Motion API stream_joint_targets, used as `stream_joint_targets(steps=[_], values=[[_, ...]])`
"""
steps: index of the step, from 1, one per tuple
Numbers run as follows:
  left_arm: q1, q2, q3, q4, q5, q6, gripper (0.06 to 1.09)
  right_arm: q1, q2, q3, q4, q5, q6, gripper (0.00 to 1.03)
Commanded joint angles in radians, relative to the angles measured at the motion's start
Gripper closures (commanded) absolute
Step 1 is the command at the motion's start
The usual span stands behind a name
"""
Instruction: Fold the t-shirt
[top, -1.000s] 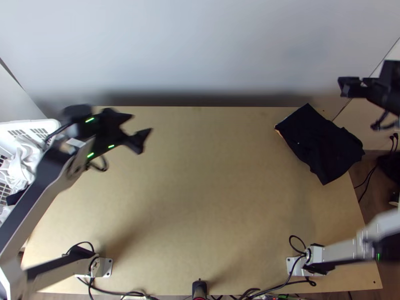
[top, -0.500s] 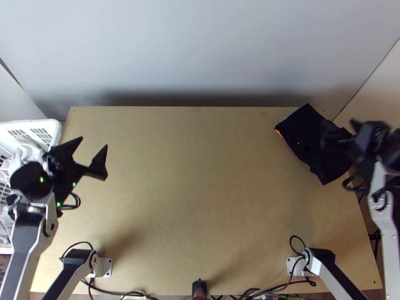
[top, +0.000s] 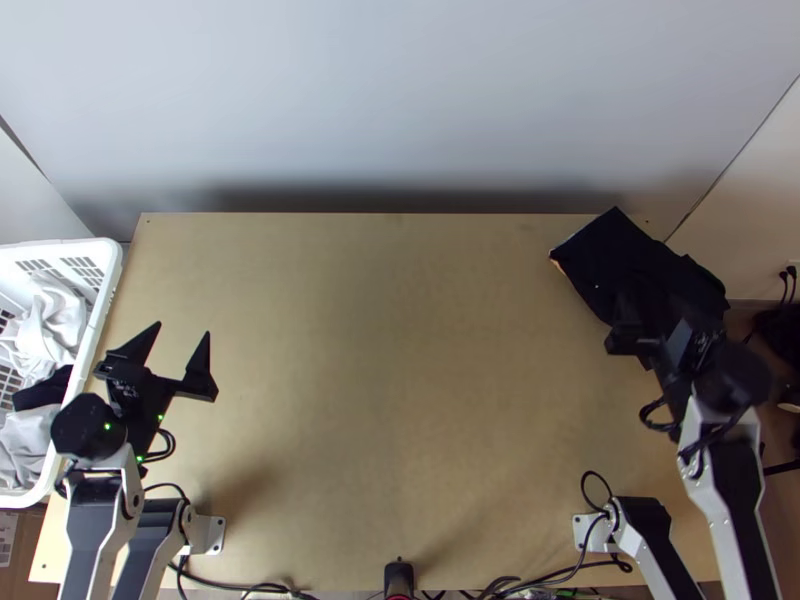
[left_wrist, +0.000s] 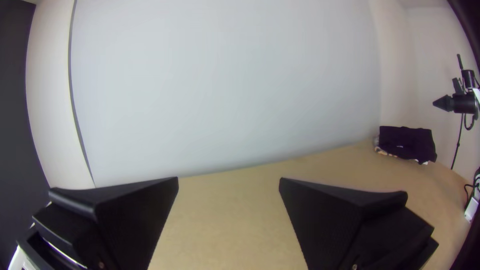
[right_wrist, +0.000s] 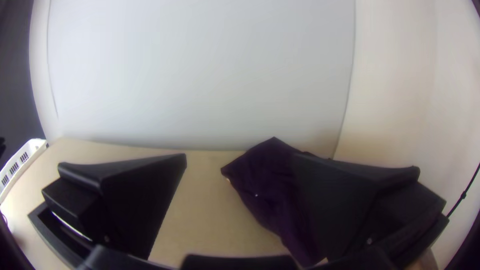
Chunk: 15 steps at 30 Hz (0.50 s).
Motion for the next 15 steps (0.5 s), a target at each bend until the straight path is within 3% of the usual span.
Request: stream_joint_targets(steps=[1, 5, 7, 11, 15], values=[[0.024, -0.098, -0.149, 0.141, 0.002, -0.088, 0.1, 0.01, -0.127, -0.219, 0.105, 0.015, -0.071, 0.05], [0.05, -0.271, -0.248, 0.213, 0.0, -0.174, 0.1, 0.01, -0.186, -0.33, 0.165, 0.023, -0.105, 0.05], [0.044, -0.376, -0.286, 0.199, 0.002, -0.171, 0.1, 0.005, -0.208, -0.382, 0.197, 0.027, -0.115, 0.05], [0.01, -0.405, -0.289, 0.122, 0.002, -0.064, 0.1, 0.008, -0.252, -0.439, 0.208, 0.027, -0.12, 0.05], [0.018, -0.408, -0.289, 0.114, 0.0, -0.103, 0.1, 0.008, -0.3, -0.483, 0.215, 0.03, -0.114, 0.05]])
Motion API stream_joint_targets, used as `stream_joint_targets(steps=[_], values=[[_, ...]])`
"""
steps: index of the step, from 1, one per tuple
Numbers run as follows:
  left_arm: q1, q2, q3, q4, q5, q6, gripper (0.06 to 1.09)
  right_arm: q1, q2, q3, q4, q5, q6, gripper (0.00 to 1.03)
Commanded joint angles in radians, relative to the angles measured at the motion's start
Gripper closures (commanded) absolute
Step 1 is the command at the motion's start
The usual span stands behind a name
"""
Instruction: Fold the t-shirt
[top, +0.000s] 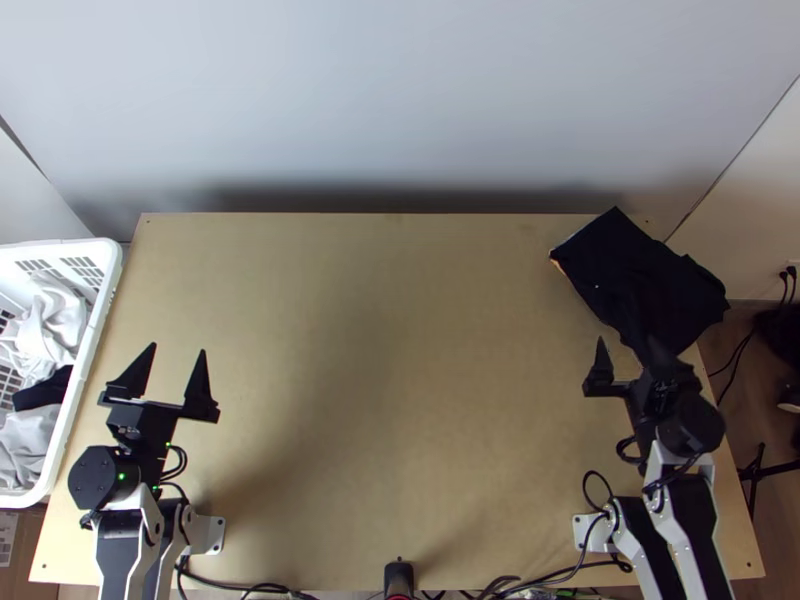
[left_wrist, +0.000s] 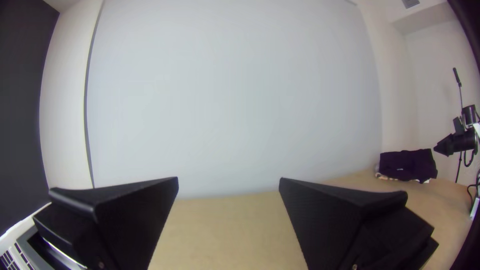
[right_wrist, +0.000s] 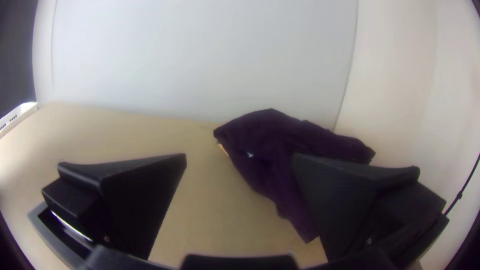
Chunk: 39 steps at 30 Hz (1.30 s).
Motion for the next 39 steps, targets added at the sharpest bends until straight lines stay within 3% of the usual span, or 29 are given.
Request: stream_joint_targets(steps=[1, 4, 9, 14, 19, 23, 39], values=[[0.003, -0.069, -0.036, -0.039, -0.001, -0.021, 0.1, 0.003, -0.104, -0.11, 0.032, 0.005, -0.005, 0.05], [0.012, -0.068, -0.039, -0.062, 0.001, -0.036, 0.1, 0.003, -0.213, -0.137, 0.005, 0.01, 0.007, 0.05], [-0.014, -0.069, -0.039, -0.117, 0.001, -0.028, 0.1, 0.01, -0.447, -0.143, -0.184, 0.01, 0.024, 0.05], [0.049, -0.071, -0.039, -0.194, -0.001, -0.099, 0.1, 0.004, -0.45, -0.144, -0.287, 0.01, 0.018, 0.05], [0.077, -0.071, -0.039, -0.311, 0.001, -0.12, 0.1, 0.003, -0.447, -0.149, -0.299, 0.01, 0.036, 0.05], [0.074, -0.066, -0.041, -0.318, -0.016, -0.163, 0.1, 0.003, -0.447, -0.147, -0.297, 0.01, 0.036, 0.05], [0.158, -0.019, -0.041, -0.32, -0.022, -0.163, 0.1, 0.003, -0.447, -0.147, -0.297, 0.01, 0.036, 0.05]])
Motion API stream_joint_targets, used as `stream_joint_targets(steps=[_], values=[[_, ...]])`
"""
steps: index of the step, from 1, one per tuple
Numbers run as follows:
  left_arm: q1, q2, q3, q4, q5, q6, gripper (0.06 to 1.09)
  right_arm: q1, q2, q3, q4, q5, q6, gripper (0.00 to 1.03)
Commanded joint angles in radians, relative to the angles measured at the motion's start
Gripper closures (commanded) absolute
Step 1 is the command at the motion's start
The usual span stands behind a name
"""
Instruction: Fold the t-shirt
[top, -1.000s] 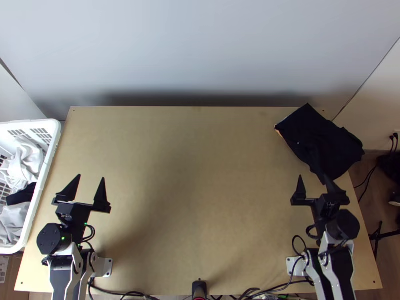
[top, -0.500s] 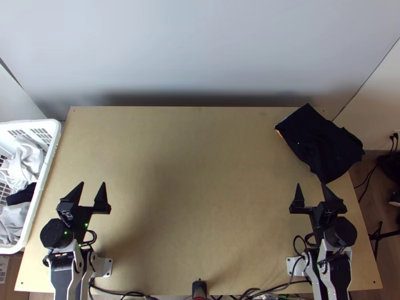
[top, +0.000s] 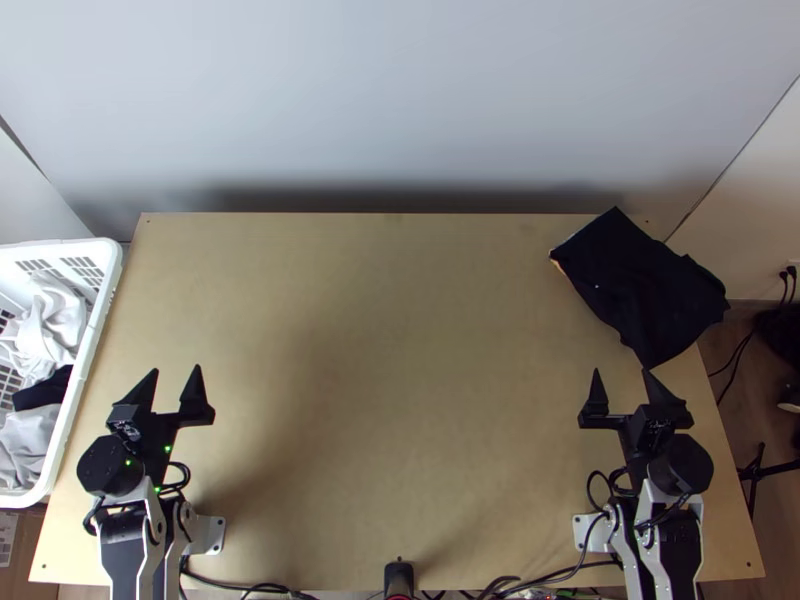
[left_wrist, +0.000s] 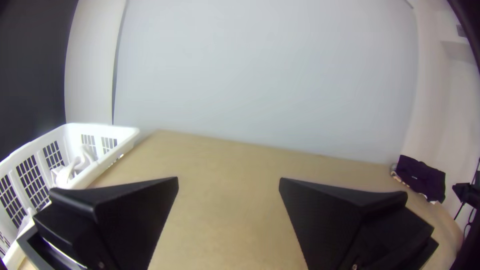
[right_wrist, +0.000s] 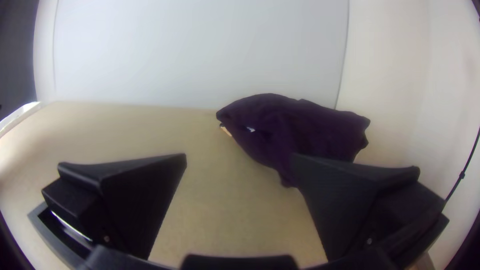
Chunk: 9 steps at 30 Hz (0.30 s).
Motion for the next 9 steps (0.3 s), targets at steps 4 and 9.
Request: stream_joint_targets(steps=[4, 9], values=[[0.037, 0.015, -0.001, -0.005, -0.002, -0.002, 0.1, 0.0, -0.001, 0.0, -0.002, 0.0, 0.001, 0.05], [0.037, -0.006, -0.001, -0.004, -0.002, -0.002, 0.1, 0.0, -0.001, 0.0, -0.002, 0.0, 0.001, 0.05]])
